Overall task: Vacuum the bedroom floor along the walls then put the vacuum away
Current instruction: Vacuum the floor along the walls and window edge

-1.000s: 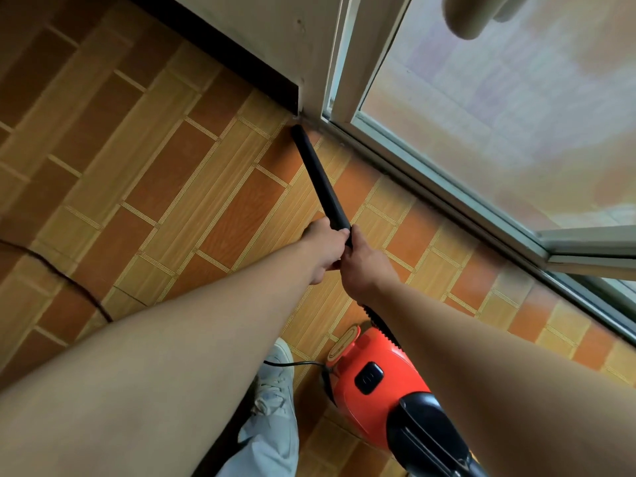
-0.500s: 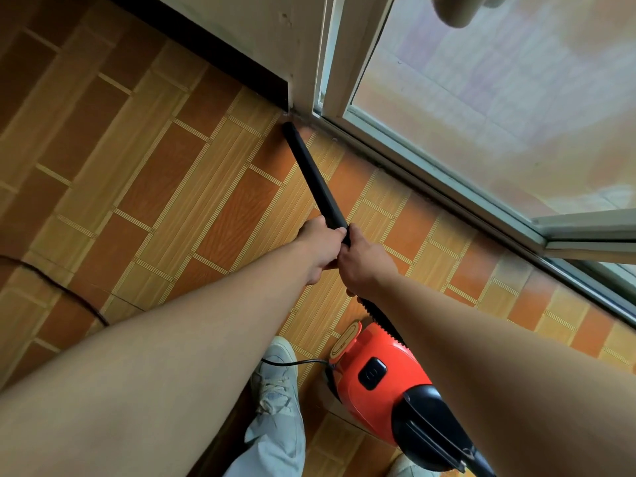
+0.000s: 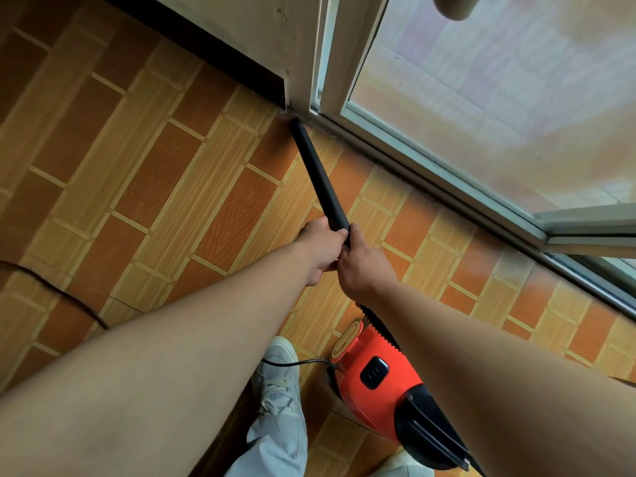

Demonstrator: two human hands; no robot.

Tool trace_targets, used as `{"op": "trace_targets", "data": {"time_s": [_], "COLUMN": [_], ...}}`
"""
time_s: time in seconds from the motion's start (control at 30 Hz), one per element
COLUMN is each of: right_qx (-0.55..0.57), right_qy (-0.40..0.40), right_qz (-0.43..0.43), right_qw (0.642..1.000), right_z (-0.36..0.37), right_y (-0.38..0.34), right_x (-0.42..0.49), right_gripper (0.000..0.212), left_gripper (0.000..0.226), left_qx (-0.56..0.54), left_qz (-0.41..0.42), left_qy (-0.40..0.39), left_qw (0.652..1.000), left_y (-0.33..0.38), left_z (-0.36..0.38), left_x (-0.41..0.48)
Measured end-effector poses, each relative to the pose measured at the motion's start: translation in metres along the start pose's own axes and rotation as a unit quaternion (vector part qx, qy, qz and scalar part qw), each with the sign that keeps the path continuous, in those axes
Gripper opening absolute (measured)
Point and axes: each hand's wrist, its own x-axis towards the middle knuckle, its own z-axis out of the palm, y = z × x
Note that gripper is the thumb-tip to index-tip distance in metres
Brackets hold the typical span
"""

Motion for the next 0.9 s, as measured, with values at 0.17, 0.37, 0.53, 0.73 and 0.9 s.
{"op": "trace_targets", "data": {"time_s": [0.17, 0.37, 0.53, 0.73, 0.9], "right_qx": [0.016, 0.022, 0.015, 0.018, 0.009], "right_qy": [0.004, 0.011, 0.012, 0.008, -0.002], "right_qz": [0.009, 0.022, 0.033, 0.037, 0.026], "right_qw": [1.000, 0.999, 0.999, 0.999, 1.000], "right_z": [0.005, 0.009, 0.007, -0.003, -0.008], "right_y": [0.010, 0.027, 0.039, 0.050, 0.047], "right_x": [-0.010, -0.016, -0.021, -0.024, -0.016], "right_gripper": [0.063, 0.062, 0.062, 0.062, 0.058], "left_gripper": [0.041, 0.040, 0.028, 0.021, 0.018], "left_qx": [0.009, 0.018, 0.029, 0.028, 0.005], "left_qz": [-0.008, -0.016, -0.021, -0.019, -0.016], "left_qy": [-0.019, -0.037, -0.048, -0.044, -0.003], "left_qw": [1.000, 0.999, 0.998, 0.998, 1.000], "left_y": [-0.007, -0.016, -0.017, -0.019, -0.015], "left_z": [0.008, 0.020, 0.032, 0.047, 0.045], "left_x": [-0.005, -0.009, -0.015, -0.017, -0.021]}}
